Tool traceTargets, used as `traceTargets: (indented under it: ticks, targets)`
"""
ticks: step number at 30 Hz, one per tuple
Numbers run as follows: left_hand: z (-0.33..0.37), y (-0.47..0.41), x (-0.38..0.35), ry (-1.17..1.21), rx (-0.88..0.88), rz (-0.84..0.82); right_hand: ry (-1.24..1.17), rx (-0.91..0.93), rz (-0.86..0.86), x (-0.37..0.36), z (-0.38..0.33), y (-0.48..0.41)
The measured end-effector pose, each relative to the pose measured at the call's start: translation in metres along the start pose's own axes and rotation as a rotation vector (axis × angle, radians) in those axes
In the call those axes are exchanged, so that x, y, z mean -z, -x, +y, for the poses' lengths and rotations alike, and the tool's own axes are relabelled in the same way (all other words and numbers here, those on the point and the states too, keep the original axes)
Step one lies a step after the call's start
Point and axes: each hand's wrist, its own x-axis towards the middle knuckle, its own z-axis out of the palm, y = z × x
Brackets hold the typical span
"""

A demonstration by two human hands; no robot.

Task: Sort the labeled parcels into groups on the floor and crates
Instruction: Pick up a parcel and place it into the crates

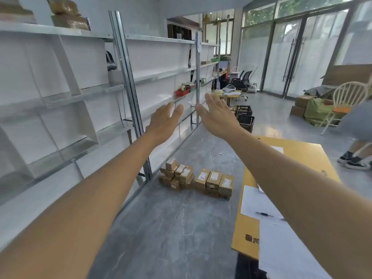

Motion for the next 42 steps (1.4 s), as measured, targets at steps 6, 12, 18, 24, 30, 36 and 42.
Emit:
traceTargets:
  ticks: [6,12,18,24,30,36,42]
  targets:
    - [-0.050,-0.049,-0.019,0.373,0.116,-0.210,-0.165,-0.163,-0.034,-0.069,0.016,-0.052]
    - [-0.118,-0.114,-0.047,0.523,0.183,-0.338,-0.412,-0.375,-0.071,-0.140,0.023,-0.109]
    - [-0.174,-0.164,-0.073,0.581,0.268,-0.425,-0.544,-0.548,-0.060,-0.203,0.045,-0.151]
    - [-0.215,-0.215,-0.113,0.606,0.352,-0.505,-0.568,-0.662,-0.073,-0.252,0.085,-0.192]
    - [-0.250,-0.285,-0.176,0.554,0.436,-0.570,-0.604,-0.740,-0.097,-0.296,0.149,-0.243]
    - [-0.267,-0.358,-0.242,0.550,0.548,-0.595,-0.672,-0.840,-0.110,-0.326,0.225,-0.299]
    - [-0.277,-0.418,-0.298,0.557,0.605,-0.635,-0.735,-0.966,-0.166,-0.352,0.284,-0.347]
